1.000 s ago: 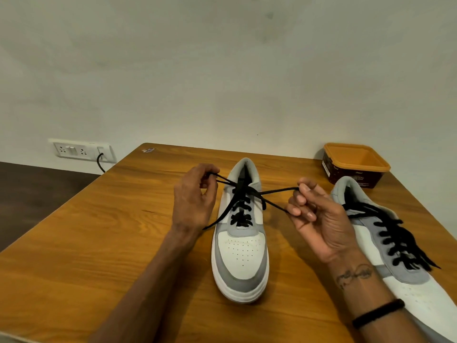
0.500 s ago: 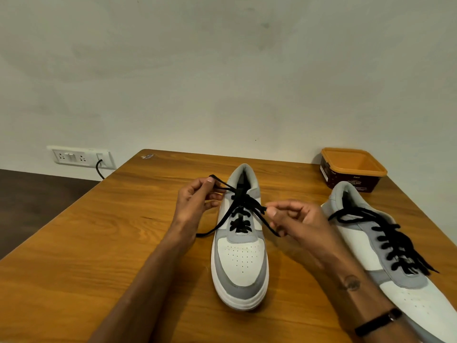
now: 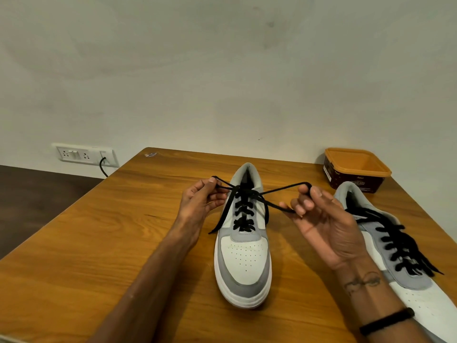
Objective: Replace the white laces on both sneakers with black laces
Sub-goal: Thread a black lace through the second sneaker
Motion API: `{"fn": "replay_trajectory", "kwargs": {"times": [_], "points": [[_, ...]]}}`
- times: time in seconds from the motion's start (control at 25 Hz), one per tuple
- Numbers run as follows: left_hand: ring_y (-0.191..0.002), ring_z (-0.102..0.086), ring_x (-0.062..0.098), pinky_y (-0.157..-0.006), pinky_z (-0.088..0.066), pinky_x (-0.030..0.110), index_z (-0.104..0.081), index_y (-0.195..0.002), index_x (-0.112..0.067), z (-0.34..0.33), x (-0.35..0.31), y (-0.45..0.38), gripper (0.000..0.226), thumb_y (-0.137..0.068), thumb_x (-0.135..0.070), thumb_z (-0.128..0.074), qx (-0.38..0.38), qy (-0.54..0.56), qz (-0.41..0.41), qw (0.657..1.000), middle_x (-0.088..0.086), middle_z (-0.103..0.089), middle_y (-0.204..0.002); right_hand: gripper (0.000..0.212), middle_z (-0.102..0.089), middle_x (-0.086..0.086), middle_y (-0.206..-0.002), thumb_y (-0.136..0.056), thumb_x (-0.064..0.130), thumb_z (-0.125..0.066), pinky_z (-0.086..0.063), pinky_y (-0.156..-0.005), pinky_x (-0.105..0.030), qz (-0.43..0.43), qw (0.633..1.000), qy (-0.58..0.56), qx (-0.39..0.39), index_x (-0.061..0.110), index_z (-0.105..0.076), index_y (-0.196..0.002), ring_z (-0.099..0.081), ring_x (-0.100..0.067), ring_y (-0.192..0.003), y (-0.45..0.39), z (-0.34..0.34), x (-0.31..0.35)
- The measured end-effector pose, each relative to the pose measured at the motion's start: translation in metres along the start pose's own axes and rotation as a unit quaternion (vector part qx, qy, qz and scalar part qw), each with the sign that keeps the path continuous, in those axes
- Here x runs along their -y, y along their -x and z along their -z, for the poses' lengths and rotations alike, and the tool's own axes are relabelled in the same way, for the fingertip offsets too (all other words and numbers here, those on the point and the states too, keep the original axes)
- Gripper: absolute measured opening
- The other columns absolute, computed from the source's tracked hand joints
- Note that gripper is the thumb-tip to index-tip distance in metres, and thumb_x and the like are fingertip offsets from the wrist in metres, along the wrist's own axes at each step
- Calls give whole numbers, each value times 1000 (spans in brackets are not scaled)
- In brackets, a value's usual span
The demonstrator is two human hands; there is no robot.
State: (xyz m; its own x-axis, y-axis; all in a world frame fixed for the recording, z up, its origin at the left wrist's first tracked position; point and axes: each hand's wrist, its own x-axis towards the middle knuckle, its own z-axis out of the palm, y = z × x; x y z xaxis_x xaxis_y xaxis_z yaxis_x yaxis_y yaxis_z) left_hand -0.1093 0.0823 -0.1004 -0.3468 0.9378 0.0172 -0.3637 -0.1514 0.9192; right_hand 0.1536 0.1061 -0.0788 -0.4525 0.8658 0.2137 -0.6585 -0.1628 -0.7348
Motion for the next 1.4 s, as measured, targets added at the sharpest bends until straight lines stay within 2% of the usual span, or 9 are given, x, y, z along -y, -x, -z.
{"fn": "replay_trajectory", "kwargs": {"times": [0.12, 0.24, 0.36, 0.48, 0.56, 0.84, 1.04, 1.2, 1.4], "points": [[-86, -73, 21, -86, -61, 33, -71, -101, -7, 0, 0, 0, 18, -105, -19, -58, 0, 1, 3, 1000, 12, -77, -94, 33, -53, 1, -64, -73, 18, -91, -59, -78, -36, -1, 1000, -20, -2, 3, -74, -97, -47, -12, -57, -2, 1, 0], [-86, -73, 20, -86, -62, 32, -71, -100, -7, 0, 1, -1, 18, -104, -19, -59, -2, 10, 12, 1000, 11, -77, -93, 17, -45, 2, -54, -68, 15, -82, -46, -68, -31, 18, 998, -52, -28, 9, -65, -71, -38, -12, -53, 0, -3, 1], [-91, -73, 21, -85, -60, 32, -71, -106, -4, 1, 3, -2, 19, -102, -20, -62, -9, 29, 25, 999, 12, -76, -98, 11, -47, 2, -63, -76, 16, -57, -46, -80, -36, 30, 991, -111, -61, 16, -55, -66, -45, -16, -66, 2, -7, 3], [-91, -72, 19, -81, -60, 29, -71, -107, -3, 2, 4, -2, 20, -101, -21, -63, -13, 40, 35, 999, 11, -75, -99, 7, -64, -4, -95, -81, 19, -54, -51, -105, -50, 12, 989, -133, -59, 18, -55, -75, -64, -24, -106, 3, -7, 1], [-92, -72, 20, -82, -60, 30, -71, -107, -4, 3, 4, -3, 19, -101, -20, -63, -11, 45, 39, 998, 11, -75, -99, 5, -67, -7, -104, -83, 18, -53, -51, -108, -54, 15, 988, -146, -53, 17, -53, -78, -66, -27, -115, 3, -8, 2], [-83, -72, 17, -83, -61, 28, -71, -104, -4, 2, 3, -1, 18, -102, -18, -61, -6, 54, 45, 998, 11, -76, -93, 19, -65, -2, -95, -99, 22, -53, -59, -80, -32, 20, 992, -110, -57, 17, -66, -86, -61, -12, -77, 3, -14, 7], [-84, -72, 18, -79, -62, 27, -71, -103, -3, 1, 3, -1, 17, -102, -18, -62, -10, 63, 45, 997, 11, -75, -94, 12, -62, -5, -88, -99, 19, -56, -40, -46, -14, -20, 997, -45, -60, 11, -64, -96, -44, -4, -51, -4, -21, -7], [-79, -72, 18, -73, -63, 27, -71, -98, -6, -5, 1, 2, 15, -102, -18, -62, -29, 90, 64, 993, 11, -76, -89, 13, -59, -4, -83, -101, 18, -55, -23, -40, -13, -44, 997, -5, -71, 9, -63, -96, -33, -1, -40, -4, -15, -3], [-79, -67, 19, -76, -55, 30, -68, -94, -9, -4, 2, -3, 10, -100, -15, -62, -41, 221, 120, 967, 8, -70, -90, 13, -56, -7, -80, -98, 15, -57, -21, -37, -13, -75, 995, 27, -58, 5, -64, -96, -30, -1, -36, -4, -13, -4]]}}
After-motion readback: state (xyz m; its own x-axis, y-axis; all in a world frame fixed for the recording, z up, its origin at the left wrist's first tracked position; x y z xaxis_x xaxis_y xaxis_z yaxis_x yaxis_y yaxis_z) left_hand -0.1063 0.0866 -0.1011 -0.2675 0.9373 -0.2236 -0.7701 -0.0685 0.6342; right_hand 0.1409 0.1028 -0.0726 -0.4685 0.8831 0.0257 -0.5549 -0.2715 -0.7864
